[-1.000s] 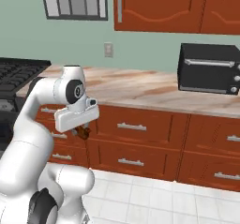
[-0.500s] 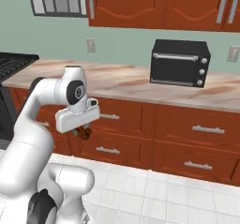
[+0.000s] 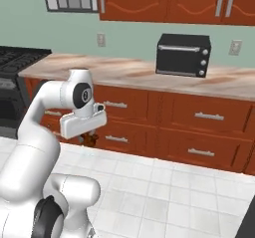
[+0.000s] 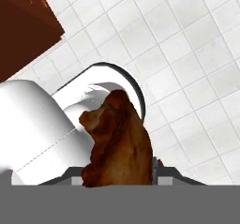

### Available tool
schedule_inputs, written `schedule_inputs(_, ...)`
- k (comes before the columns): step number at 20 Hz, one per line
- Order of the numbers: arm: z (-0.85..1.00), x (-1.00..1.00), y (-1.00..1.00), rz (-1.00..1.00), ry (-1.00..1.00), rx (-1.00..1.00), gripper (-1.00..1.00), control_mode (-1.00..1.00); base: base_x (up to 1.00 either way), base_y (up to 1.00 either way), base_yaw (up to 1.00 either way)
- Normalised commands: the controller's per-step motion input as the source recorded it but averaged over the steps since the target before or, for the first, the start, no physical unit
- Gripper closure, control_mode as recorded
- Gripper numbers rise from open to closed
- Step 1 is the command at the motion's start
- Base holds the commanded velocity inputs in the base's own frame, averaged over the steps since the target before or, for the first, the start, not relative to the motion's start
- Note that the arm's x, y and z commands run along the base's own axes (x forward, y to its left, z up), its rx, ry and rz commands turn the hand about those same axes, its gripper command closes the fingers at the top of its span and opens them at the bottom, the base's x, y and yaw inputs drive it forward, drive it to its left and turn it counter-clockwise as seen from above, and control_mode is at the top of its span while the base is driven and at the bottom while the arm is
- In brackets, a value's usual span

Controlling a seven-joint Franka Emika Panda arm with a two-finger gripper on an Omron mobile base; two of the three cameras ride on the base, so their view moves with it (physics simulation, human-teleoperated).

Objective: Take the chicken drumsticks from the pan and place one on each plate on the dining counter.

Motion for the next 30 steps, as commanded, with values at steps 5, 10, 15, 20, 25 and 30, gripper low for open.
schedule_inputs(5, 0.00, 0.00, 0.00, 0.00, 0.00, 0.00, 1.00, 1.00, -1.00, -0.04, 0.00)
schedule_inputs(10, 0.00, 0.00, 0.00, 0.00, 0.00, 0.00, 1.00, 1.00, -1.00, -0.10, 0.00)
schedule_inputs(15, 0.00, 0.00, 0.00, 0.00, 0.00, 0.00, 1.00, 1.00, -1.00, -0.04, 0.00)
schedule_inputs(20, 0.00, 0.00, 0.00, 0.00, 0.00, 0.00, 1.00, 1.00, -1.00, 0.02, 0.02)
schedule_inputs(25, 0.00, 0.00, 0.00, 0.00, 0.00, 0.00, 1.00, 1.00, -1.00, 0.16, 0.02)
schedule_inputs(30, 0.00, 0.00, 0.00, 0.00, 0.00, 0.00, 1.00, 1.00, -1.00, 0.32, 0.02)
